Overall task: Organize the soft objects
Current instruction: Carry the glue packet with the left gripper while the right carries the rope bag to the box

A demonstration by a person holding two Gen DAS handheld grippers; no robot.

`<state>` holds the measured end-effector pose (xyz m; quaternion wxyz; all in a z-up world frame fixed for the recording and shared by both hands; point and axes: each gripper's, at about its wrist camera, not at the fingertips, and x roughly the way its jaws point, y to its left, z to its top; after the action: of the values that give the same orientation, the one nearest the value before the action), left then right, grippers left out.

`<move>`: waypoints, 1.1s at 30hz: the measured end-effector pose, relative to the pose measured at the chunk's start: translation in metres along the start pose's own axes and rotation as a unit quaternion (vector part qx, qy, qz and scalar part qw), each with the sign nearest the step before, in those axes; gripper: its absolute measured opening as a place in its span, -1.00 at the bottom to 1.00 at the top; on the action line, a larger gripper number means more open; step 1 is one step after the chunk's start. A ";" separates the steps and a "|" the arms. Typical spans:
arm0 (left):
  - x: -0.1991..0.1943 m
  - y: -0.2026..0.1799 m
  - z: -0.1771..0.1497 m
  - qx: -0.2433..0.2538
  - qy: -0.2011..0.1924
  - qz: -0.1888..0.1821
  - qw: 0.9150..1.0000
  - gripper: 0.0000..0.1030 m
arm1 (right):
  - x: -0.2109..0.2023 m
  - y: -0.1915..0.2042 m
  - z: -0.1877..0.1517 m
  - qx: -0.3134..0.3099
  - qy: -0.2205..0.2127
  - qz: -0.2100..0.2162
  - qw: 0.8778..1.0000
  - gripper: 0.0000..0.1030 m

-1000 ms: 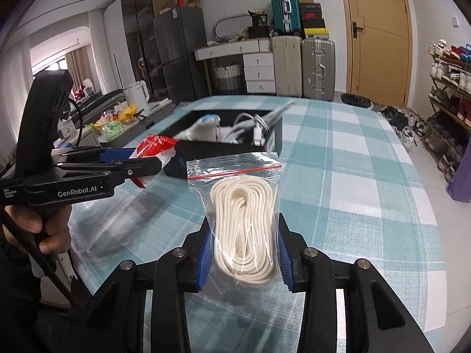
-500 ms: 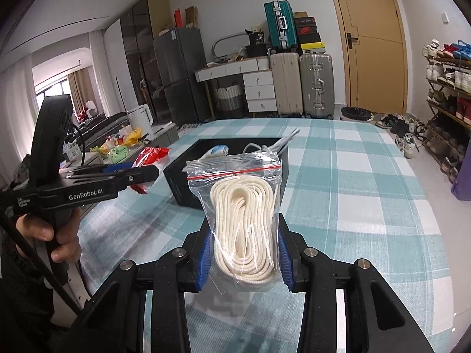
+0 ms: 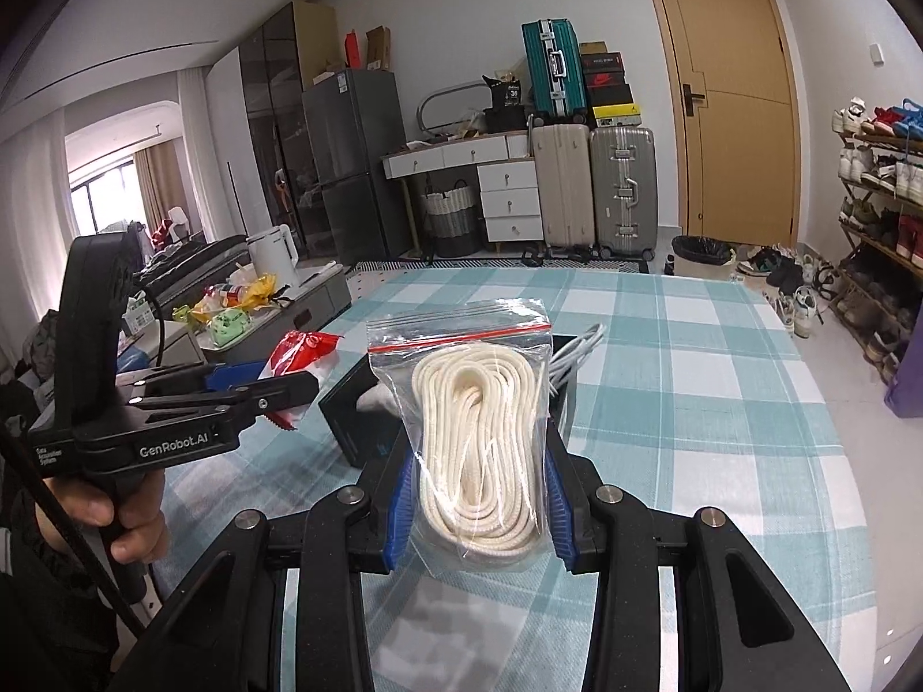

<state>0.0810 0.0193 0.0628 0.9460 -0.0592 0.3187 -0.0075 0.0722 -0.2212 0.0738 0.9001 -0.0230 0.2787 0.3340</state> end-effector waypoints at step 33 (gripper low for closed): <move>0.067 0.012 0.030 -0.013 0.025 0.011 1.000 -0.16 | 0.096 -0.004 0.043 -0.034 0.045 -0.032 0.998 -0.26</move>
<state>0.1524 0.0309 0.0444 0.9368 -0.0674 0.3432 0.0058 0.1548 -0.1577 0.0597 0.8956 -0.0781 0.3067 0.3126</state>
